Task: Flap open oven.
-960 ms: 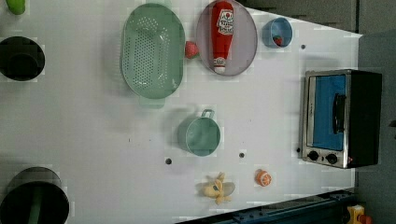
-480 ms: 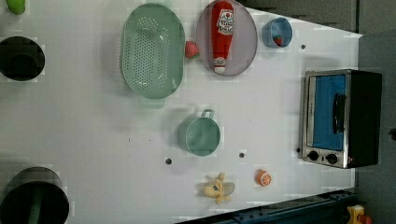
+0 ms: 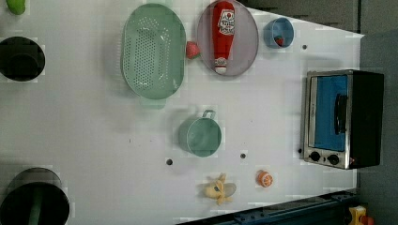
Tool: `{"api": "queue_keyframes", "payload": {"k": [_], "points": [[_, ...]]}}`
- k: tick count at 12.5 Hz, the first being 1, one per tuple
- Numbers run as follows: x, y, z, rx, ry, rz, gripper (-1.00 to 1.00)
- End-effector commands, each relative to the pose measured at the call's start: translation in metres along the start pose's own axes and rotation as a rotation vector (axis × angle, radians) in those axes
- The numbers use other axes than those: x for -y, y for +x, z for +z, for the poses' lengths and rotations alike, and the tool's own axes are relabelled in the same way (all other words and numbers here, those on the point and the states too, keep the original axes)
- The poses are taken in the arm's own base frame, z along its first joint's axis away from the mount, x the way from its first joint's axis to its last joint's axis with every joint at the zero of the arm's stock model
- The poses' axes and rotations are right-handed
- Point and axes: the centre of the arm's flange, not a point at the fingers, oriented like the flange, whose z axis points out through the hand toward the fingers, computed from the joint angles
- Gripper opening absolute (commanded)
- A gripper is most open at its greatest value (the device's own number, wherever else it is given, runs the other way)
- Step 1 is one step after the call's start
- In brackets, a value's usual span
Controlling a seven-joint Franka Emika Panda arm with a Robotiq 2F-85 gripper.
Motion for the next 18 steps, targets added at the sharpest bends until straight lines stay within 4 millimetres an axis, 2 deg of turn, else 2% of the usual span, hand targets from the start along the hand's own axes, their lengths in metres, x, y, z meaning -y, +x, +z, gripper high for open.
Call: {"api": "queue_keyframes", "payload": {"k": [1, 3, 5, 8, 10, 14, 18], "points": [[-0.014, 0.018, 0.054, 0.010, -0.041, -0.335, -0.65], [-0.024, 0.033, 0.085, -0.026, -0.071, -0.418, -0.65], [-0.031, 0.044, 0.116, -0.063, -0.096, -0.416, -0.65], [-0.032, 0.046, 0.166, -0.070, -0.121, -0.420, -0.65], [-0.031, 0.047, 0.192, -0.092, -0.144, -0.434, -0.65], [-0.033, 0.047, 0.227, -0.085, -0.168, -0.443, -0.65], [-0.028, 0.048, 0.249, -0.051, -0.179, -0.454, -0.65]]}}
